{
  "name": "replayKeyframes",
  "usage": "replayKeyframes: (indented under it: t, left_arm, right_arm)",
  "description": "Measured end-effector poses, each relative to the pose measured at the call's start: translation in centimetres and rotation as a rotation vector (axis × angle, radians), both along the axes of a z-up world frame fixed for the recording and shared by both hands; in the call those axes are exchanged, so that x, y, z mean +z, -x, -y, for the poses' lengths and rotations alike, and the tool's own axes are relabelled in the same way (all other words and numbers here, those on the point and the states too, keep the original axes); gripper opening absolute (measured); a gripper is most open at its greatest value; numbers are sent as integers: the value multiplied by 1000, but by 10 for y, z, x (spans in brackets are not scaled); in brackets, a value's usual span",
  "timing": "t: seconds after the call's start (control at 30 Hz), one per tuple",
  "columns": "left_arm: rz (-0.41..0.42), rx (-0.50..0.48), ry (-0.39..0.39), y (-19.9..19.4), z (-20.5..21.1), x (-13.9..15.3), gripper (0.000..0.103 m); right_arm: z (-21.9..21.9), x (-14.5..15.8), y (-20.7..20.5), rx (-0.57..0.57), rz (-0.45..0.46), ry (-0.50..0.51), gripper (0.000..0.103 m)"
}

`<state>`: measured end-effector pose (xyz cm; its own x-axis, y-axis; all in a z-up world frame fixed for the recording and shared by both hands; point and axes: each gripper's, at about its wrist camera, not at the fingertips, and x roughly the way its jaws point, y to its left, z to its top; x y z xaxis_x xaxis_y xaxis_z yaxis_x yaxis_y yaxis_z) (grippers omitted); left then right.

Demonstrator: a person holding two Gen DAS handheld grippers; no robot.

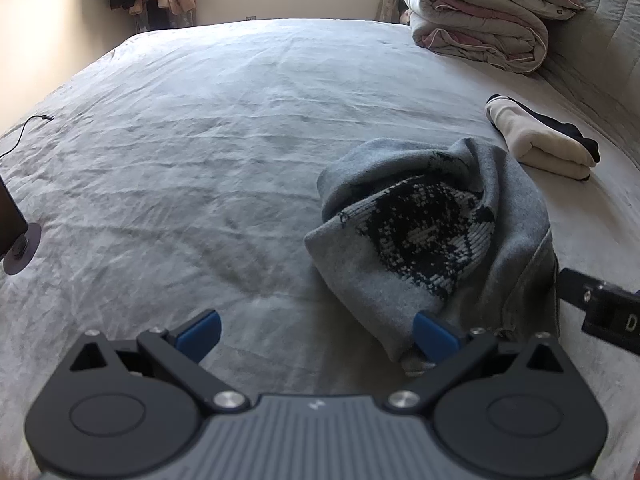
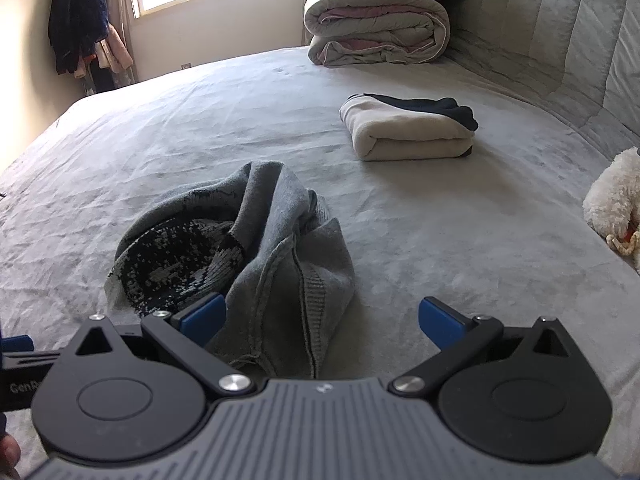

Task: Fold clothes
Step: 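Move both grippers toward the crumpled grey patterned sweater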

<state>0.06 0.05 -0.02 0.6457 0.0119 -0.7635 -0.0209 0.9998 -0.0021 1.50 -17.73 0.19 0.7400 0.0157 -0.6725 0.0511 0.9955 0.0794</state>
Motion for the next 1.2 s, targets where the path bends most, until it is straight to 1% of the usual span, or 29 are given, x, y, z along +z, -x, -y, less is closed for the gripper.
replayKeyframes:
  t: [0.37, 0.63, 1.2]
  left_arm:
    - [-36, 23, 37, -10, -8, -2, 102]
    - [-28, 15, 28, -10, -9, 0, 102]
    - [-35, 25, 1, -11, -7, -6, 102]
  right_arm:
    - [-5, -5, -11, 8, -32, 10, 103]
    - [-9, -6, -10, 30, -38, 15, 103]
    - [-4, -6, -8, 16, -45, 7, 103]
